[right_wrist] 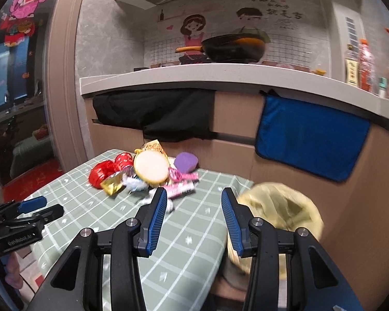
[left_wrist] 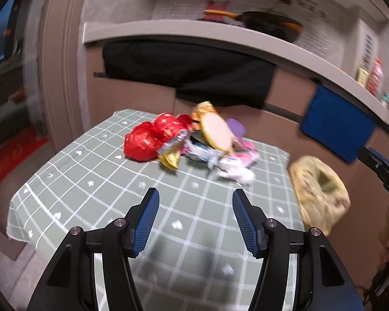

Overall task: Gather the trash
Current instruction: 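Reach the left tool to the silver foil wrapper and grasp it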

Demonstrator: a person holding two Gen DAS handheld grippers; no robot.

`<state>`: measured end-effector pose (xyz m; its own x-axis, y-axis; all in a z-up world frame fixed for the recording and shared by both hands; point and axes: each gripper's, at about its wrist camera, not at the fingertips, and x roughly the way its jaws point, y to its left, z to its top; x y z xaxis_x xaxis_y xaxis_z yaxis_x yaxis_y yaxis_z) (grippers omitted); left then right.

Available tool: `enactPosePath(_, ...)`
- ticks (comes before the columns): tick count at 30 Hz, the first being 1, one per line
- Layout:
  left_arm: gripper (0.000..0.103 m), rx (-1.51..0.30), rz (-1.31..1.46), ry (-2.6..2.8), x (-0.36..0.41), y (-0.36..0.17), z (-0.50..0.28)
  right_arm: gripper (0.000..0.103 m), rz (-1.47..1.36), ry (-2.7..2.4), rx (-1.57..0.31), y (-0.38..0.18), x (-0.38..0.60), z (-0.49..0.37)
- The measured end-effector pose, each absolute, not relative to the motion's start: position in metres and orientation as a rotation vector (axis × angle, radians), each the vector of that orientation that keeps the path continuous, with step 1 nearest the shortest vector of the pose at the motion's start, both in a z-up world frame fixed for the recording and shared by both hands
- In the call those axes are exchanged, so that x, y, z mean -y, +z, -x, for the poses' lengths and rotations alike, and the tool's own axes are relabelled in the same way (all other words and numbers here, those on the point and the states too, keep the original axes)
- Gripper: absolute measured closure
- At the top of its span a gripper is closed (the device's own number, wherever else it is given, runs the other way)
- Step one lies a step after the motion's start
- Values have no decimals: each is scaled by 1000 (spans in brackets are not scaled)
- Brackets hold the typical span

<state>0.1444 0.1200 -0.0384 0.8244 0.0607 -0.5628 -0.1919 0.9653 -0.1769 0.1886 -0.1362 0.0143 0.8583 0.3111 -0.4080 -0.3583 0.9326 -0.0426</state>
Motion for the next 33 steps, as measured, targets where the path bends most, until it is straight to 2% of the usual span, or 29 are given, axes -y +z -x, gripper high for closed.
enactPosePath(6, 44, -635, 274, 85, -161, -58, -217, 61, 146, 396, -468, 1, 108, -262)
enactPosePath(13, 47, -617, 368, 178, -184, -86, -277, 61, 151, 425, -534, -28, 91, -298)
enactPosePath(20, 52, -783, 395, 210, -199, -125, -332, 61, 165, 430, -610, -54, 93, -321)
enactPosePath(21, 54, -796, 410, 211, -200, -129, -335, 61, 161, 429, -618, -56, 95, -325)
enactPosePath(22, 61, -814, 436, 207, -203, -135, -339, 61, 156, 429, -627, -58, 97, -328)
enactPosePath(23, 74, -830, 461, 196, -205, -139, -342, 61, 150, 429, -635, -60, 99, -332)
enactPosePath(24, 79, -842, 477, 179, -204, -142, -344, 61, 147, 431, -644, -61, 100, -335)
enactPosePath(28, 84, -811, 458, 157, -197, -137, -336, 61, 141, 457, -679, -68, 95, -345)
enactPosePath(33, 84, -759, 405, 128, -182, -115, -294, 61, 86, 515, -761, -84, 82, -362)
